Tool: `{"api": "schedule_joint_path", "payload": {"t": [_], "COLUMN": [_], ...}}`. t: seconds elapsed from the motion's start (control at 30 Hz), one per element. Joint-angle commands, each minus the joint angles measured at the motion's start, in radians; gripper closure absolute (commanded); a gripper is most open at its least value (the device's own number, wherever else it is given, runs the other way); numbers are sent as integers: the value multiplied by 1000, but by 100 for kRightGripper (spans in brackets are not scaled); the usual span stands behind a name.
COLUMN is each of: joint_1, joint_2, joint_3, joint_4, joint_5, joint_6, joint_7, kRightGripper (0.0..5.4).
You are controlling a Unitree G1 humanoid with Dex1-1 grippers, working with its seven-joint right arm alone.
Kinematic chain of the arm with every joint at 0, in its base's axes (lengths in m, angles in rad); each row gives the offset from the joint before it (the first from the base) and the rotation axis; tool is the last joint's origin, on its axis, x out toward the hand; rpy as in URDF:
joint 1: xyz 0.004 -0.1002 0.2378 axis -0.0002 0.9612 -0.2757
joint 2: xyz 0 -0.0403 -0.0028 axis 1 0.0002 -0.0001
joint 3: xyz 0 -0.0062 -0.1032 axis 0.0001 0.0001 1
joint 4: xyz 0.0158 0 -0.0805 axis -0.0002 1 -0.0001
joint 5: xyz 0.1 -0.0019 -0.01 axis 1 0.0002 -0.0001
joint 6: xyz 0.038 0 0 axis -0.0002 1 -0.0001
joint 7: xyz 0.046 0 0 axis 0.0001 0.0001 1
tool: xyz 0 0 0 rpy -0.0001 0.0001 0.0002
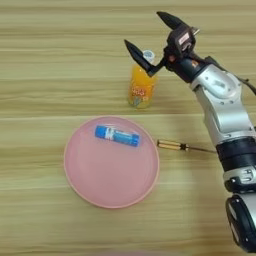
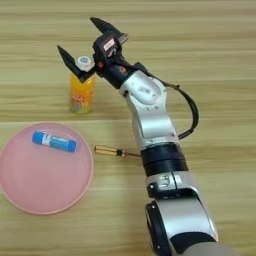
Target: Move the objects on the table
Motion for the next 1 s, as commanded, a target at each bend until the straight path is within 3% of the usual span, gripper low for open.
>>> {"api": "schedule_joint_path", "payload": {"t": [0.03,0.37,0.53,0.73,0.9,1.0], "joint_1": [-38,65,111,157,185,192], "joint_2": [-14,-28,-75,-138,-176,-185], "joint_3": [2,61,104,158,211,237], "joint_4": [-84,-242,-289,-331,-335,-319], "joint_5": [53,223,262,259,217,189], "joint_6": [-58,-11,128,339,432,452], "joint_7": [45,278,371,423,458,470], "kRightGripper": [5,5,5,5,5,5]}}
